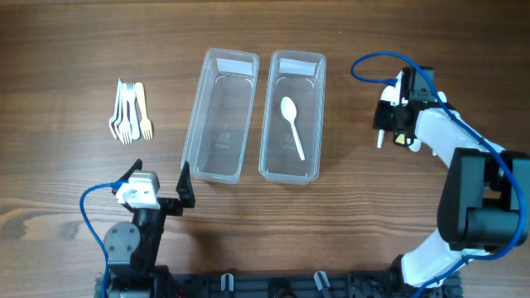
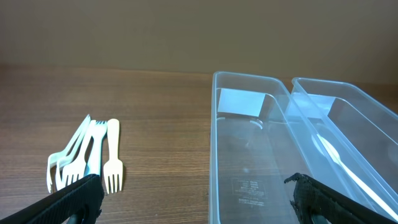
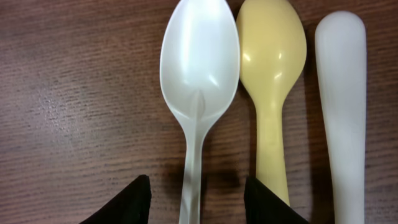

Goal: Pack container
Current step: 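Return the right gripper to the spoons and grasp another white spoon, then carry the white spoon into the right container and release it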

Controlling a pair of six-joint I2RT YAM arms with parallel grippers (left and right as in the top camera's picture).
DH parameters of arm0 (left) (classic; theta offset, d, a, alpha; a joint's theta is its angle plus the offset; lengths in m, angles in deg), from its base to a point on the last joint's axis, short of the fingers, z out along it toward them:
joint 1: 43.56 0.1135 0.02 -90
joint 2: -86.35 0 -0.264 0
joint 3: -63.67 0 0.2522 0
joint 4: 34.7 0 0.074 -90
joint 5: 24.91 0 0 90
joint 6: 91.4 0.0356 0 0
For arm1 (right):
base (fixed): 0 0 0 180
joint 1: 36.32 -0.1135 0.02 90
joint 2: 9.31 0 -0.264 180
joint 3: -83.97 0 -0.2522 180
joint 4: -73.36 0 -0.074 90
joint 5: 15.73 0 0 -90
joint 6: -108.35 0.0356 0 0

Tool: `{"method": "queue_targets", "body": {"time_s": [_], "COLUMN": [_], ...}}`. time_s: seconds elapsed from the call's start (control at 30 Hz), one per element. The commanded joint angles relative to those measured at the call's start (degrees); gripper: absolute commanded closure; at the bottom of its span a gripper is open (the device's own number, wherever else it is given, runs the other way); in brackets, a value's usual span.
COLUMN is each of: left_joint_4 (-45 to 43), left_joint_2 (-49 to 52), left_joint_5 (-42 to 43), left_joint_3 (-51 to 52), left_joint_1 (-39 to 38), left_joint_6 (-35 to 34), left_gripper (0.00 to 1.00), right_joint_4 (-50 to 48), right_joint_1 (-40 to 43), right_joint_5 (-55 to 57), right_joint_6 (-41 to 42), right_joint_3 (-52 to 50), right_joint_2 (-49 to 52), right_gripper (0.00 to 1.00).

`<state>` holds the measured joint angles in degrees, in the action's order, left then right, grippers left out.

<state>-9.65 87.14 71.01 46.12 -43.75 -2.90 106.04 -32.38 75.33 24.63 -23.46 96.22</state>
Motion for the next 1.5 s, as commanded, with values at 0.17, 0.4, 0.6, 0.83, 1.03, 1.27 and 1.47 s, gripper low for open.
{"method": "queue_targets", "body": {"time_s": [0.17, 0.4, 0.6, 0.83, 1.03, 1.27, 1.47], "left_joint_4": [-0.2, -0.2, -0.2, -0.2, -0.2, -0.2, -0.2], "left_joint_2": [-0.4, -0.4, -0.4, -0.4, -0.4, -0.4, -0.4], "left_joint_5": [0.7, 0.7, 0.7, 0.7, 0.7, 0.7, 0.7], "left_joint_3": [0.4, 0.4, 0.4, 0.4, 0.4, 0.4, 0.4], "left_joint_1": [0.3, 0.3, 0.3, 0.3, 0.3, 0.3, 0.3], "left_joint_6": [1.1, 1.1, 1.1, 1.1, 1.1, 1.1, 1.1], "left_gripper": [0.0, 0.0, 0.0, 0.0, 0.0, 0.0, 0.0], "right_joint_4": [-3.5, -4.2, -5.0, -4.7, -4.3, -1.5, 0.9], "right_joint_1": [0.0, 0.0, 0.0, 0.0, 0.0, 0.0, -0.5], "right_joint_5": [-1.1, -1.1, -1.2, -3.3, -5.4, -5.4, -8.0], "right_joint_6": [-4.8, -4.8, -4.6, -4.5, -2.6, -2.6, 0.1], "right_joint_3": [-0.3, -0.3, -0.3, -0.3, -0.3, -0.2, -0.2], "right_joint_2": [1.0, 2.4, 6.0, 7.1, 5.5, -6.2, -22.2], "right_gripper": [0.52, 0.56, 0.56, 0.9, 0.96, 0.96, 0.96]}}
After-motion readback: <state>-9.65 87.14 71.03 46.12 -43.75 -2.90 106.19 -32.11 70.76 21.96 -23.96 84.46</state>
